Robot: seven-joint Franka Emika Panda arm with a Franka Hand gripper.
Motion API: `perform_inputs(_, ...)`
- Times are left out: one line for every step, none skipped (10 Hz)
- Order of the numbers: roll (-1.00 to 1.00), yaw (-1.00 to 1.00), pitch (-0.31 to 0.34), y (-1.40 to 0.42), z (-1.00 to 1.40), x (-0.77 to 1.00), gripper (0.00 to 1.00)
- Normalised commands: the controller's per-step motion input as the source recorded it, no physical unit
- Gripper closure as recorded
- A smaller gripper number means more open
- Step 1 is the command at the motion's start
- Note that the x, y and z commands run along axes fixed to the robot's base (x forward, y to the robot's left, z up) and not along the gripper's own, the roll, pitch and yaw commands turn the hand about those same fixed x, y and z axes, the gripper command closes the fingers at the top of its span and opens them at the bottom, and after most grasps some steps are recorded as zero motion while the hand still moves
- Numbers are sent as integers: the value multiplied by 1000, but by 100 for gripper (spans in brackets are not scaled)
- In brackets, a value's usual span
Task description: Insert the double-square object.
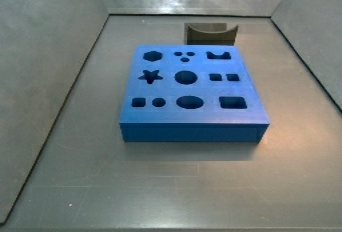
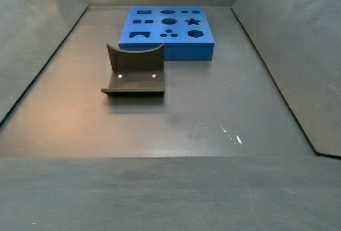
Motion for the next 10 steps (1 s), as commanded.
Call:
perform_inputs(57,0,0,171,-477,1000,100)
perform_inputs(56,0,0,174,-469,1000,100)
perform_inputs(63,0,0,197,-429,1000,100)
perform_inputs(117,0,0,160,-317,1000,100)
perform_inputs(156,0,0,149,-246,1000,100)
perform_inputs(160,0,0,146,-231,1000,100)
perform_inputs(164,0,0,146,-217,1000,100)
perform_inputs(179,0,0,137,-171,1000,100)
perform_inputs(156,0,0,97,-223,1000,100)
perform_inputs(63,0,-16,0,-377,1000,100)
